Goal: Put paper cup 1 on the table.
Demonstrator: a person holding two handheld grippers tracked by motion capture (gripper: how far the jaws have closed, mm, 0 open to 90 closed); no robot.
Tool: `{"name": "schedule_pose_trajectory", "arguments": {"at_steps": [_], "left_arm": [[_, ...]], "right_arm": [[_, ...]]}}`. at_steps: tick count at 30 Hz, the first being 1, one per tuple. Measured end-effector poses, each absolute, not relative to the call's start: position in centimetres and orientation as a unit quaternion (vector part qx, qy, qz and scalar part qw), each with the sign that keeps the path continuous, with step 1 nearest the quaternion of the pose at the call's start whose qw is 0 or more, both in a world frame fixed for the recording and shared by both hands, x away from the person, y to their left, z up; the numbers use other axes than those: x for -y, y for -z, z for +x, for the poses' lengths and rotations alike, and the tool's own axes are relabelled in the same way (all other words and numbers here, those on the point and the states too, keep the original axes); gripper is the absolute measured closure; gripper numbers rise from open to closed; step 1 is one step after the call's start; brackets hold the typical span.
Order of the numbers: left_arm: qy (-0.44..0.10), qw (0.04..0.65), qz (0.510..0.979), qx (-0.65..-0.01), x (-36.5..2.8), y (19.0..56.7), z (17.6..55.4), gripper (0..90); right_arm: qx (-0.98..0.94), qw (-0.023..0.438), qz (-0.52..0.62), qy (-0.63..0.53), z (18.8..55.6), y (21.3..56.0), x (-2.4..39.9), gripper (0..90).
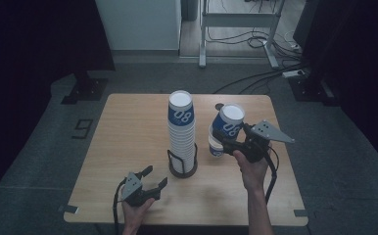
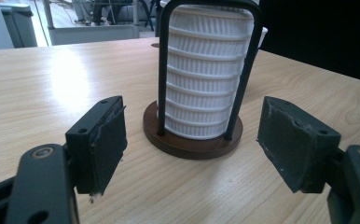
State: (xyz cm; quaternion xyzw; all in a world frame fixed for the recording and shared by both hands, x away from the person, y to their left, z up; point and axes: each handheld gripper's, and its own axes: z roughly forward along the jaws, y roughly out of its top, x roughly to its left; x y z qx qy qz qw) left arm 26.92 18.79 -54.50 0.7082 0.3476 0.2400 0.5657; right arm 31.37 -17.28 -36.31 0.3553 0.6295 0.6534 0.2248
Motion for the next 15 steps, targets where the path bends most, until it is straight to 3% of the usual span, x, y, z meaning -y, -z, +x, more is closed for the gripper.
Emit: {"name": "schedule_pose_trajectory", "arguments": {"at_steps": [2,15], "left_arm": [[-0.240,0.564,0.709,-0.350,-18.7,54.5,27.0,19.7],[-0.219,0.585,0.706,-0.334,-18.2,53.5,26.9,24.5]], "right_arm": [[-0.631,0.219,0.357,-0.653,31.2,37.0,17.2,22.4],[-0.648,0.183,0.377,-0.636,30.3,41.5,15.7,22.5]]}}
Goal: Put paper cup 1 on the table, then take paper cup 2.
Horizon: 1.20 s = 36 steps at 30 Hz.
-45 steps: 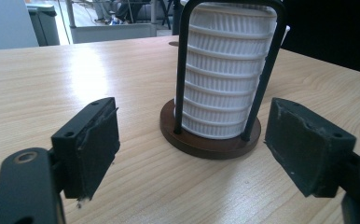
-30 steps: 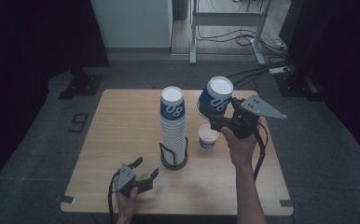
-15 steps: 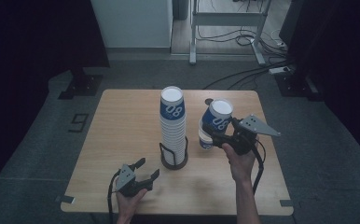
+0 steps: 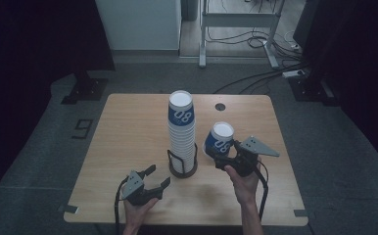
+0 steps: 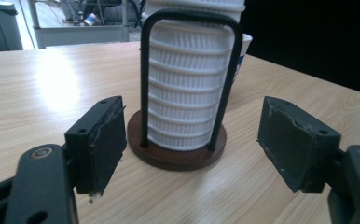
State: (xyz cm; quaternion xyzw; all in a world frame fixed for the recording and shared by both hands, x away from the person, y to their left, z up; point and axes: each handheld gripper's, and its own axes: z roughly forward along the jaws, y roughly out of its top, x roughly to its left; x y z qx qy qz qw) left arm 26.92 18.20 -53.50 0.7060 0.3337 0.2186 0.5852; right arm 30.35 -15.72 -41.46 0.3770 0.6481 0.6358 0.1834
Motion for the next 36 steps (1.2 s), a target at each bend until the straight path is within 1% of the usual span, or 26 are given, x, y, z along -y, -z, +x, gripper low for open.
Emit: {"name": "schedule_pose_trajectory", "arguments": {"at_steps": [7,11,20,26,29,36], "left_arm": [[-0.216,0.588,0.707,-0.328,-18.0,53.5,26.7,24.6],[-0.215,0.594,0.706,-0.321,-17.6,53.5,26.6,27.9],[-0.201,0.608,0.704,-0.307,-16.7,53.5,26.5,31.0],[-0.199,0.613,0.704,-0.298,-16.0,53.5,26.5,31.0],[-0.196,0.614,0.707,-0.291,-15.6,53.5,26.4,34.1],[-0.193,0.617,0.708,-0.284,-15.0,53.5,26.3,34.9]], "right_arm": [[-0.649,0.165,0.385,-0.635,29.7,43.2,15.4,22.4],[-0.648,0.153,0.392,-0.635,29.5,44.2,15.2,22.5],[-0.643,0.115,0.408,-0.638,29.3,46.7,14.4,22.6],[-0.644,0.102,0.408,-0.640,29.0,47.4,13.8,22.5],[-0.646,0.095,0.409,-0.638,28.9,47.7,13.4,22.6],[-0.650,0.071,0.409,-0.637,28.6,48.7,12.0,22.6]]}}
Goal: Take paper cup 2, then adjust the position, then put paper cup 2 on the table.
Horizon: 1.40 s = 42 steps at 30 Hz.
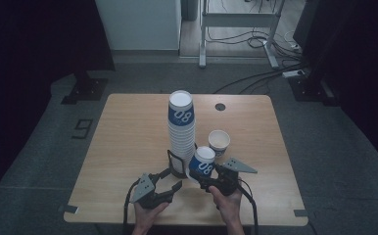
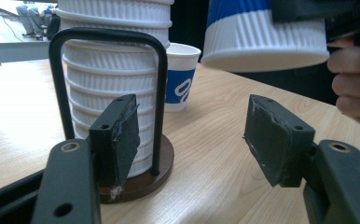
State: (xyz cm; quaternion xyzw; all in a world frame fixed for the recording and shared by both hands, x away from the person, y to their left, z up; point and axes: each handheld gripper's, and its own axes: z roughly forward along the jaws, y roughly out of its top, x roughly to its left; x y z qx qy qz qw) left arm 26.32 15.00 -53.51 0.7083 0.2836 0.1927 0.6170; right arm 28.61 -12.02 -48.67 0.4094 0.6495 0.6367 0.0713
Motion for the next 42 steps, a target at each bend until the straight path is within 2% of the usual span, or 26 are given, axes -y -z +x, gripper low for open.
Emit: {"name": "schedule_pose_trajectory", "arguments": {"at_steps": [5,13,15,22,33,42], "left_arm": [[-0.193,0.616,0.711,-0.279,-14.7,53.4,26.4,35.4],[-0.185,0.622,0.714,-0.264,-14.1,53.3,26.3,39.2],[-0.188,0.621,0.714,-0.263,-13.9,53.3,26.3,39.1],[-0.194,0.620,0.716,-0.256,-13.3,53.4,26.2,40.4],[-0.202,0.629,0.709,-0.245,-12.6,53.4,26.1,59.4],[-0.230,0.619,0.706,-0.256,-11.7,53.2,26.3,64.5]], "right_arm": [[-0.643,0.070,0.419,-0.637,28.3,49.2,11.6,22.7],[-0.620,0.026,0.441,-0.648,28.1,50.4,11.6,22.7],[-0.610,0.002,0.446,-0.655,28.1,50.6,11.8,22.6],[-0.584,-0.023,0.457,-0.670,27.6,51.2,11.7,22.6],[-0.557,-0.084,0.471,-0.679,27.4,52.2,10.9,22.3],[-0.569,-0.103,0.460,-0.673,27.2,52.2,10.0,22.2]]}}
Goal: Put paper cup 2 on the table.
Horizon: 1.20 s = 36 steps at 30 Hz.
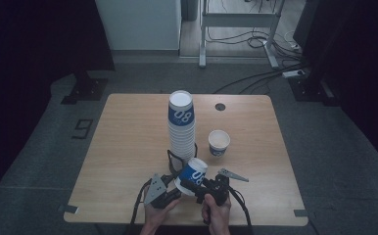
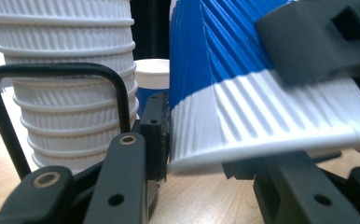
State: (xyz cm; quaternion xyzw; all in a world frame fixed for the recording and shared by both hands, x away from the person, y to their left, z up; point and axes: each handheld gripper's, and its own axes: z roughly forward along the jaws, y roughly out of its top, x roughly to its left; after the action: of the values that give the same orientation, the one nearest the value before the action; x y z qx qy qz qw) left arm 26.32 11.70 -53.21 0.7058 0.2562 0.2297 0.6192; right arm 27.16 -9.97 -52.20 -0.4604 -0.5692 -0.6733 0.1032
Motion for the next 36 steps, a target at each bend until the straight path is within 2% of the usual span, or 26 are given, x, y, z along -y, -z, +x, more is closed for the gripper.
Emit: {"name": "schedule_pose_trajectory", "arguments": {"at_steps": [4,10,15,23,29,36], "left_arm": [[-0.234,0.623,0.700,-0.259,-11.6,53.3,26.5,72.2],[-0.227,0.623,0.701,-0.260,-11.7,53.3,26.7,76.8],[-0.216,0.620,0.709,-0.260,-12.0,53.1,26.7,81.4],[-0.207,0.603,0.725,-0.259,-12.4,53.0,26.6,82.5],[-0.201,0.587,0.748,-0.236,-12.3,53.1,26.4,82.7],[-0.167,0.586,0.760,-0.226,-12.9,53.0,26.7,83.1]], "right_arm": [[0.573,0.110,-0.457,0.671,27.1,52.1,9.8,22.1],[0.575,0.108,-0.457,0.670,27.4,52.3,9.8,18.9],[0.591,0.075,-0.443,0.670,27.3,51.9,9.6,12.7],[0.603,0.039,-0.435,0.668,27.8,51.5,10.0,12.4],[0.605,0.015,-0.437,0.665,28.3,51.2,10.8,12.9],[0.594,-0.008,-0.439,0.673,28.5,50.8,11.9,12.9]]}}
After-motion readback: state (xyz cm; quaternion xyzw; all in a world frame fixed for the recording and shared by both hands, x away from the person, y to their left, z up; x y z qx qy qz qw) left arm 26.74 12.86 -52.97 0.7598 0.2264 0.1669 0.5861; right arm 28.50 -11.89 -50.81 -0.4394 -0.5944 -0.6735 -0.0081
